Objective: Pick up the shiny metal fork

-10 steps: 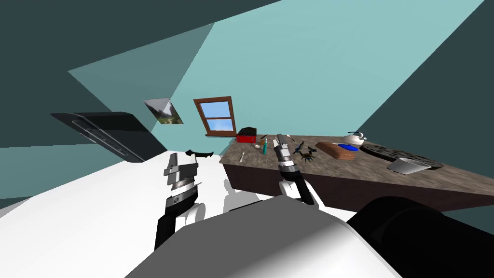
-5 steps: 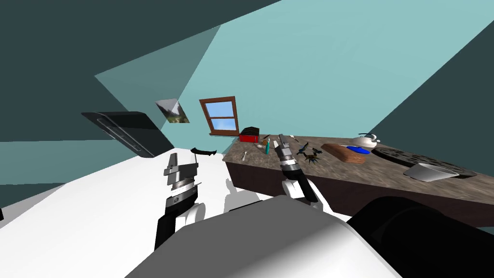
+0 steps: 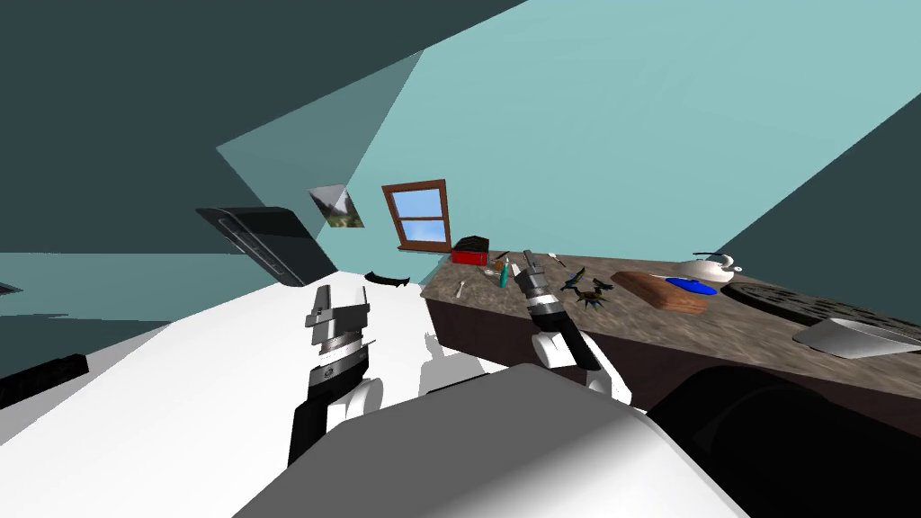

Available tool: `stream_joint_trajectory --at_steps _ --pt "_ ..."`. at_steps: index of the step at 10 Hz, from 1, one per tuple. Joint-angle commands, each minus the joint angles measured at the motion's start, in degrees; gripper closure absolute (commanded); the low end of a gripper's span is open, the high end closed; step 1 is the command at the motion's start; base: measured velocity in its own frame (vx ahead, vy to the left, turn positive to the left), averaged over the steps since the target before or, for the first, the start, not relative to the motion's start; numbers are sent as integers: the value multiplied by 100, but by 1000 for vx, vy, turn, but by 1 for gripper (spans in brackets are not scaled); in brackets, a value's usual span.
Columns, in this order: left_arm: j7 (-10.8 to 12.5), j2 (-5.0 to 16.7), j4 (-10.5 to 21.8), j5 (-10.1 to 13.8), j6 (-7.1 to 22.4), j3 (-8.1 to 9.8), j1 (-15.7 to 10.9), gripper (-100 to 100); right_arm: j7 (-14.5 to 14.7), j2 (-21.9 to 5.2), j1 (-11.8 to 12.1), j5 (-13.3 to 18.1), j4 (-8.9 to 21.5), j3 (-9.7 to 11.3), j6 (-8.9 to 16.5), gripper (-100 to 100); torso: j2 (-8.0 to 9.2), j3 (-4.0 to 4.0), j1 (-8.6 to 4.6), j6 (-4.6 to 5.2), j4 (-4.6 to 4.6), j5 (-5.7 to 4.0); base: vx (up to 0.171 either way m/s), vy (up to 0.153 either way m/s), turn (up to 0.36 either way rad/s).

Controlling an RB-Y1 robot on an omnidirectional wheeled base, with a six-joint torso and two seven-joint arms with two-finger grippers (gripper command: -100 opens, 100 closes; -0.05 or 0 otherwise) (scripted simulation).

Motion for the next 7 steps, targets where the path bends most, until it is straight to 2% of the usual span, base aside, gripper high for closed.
stream_joint_trajectory --at_steps 1,2,3,4,5,6,7 --pt "0 0 0 0 0 0 0 0 -286 -135 5 -175 11 -166 286 -100 0 0 0 0 0 0 -26 11 164" --pt "0 0 0 0 0 -1 -1 0 -450 -135 5 -175 11 -166 294 -100 1 1 1 -3 0 0 -23 4 85" --pt "0 0 0 0 0 0 0 0 -612 -258 -1 -342 24 -327 550 -100 1 0 0 0 0 0 -26 11 188" --pt "0 0 0 0 0 -1 -1 0 -786 -258 -1 -342 24 -327 585 -100 1 0 0 -3 0 0 -21 7 103" --pt "0 0 0 0 0 0 0 0 -842 -258 -1 -342 24 -327 585 -100 0 0 1 0 0 0 -8 3 -18" --pt "0 0 0 0 0 0 0 0 -1065 -384 -8 -519 43 -500 853 -100 -3 -2 0 1 -1 0 -13 14 180" --pt "0 0 0 0 0 0 -1 0 -1211 -384 -8 -519 43 -500 897 -100 -4 -2 2 -3 -1 0 -16 8 125"
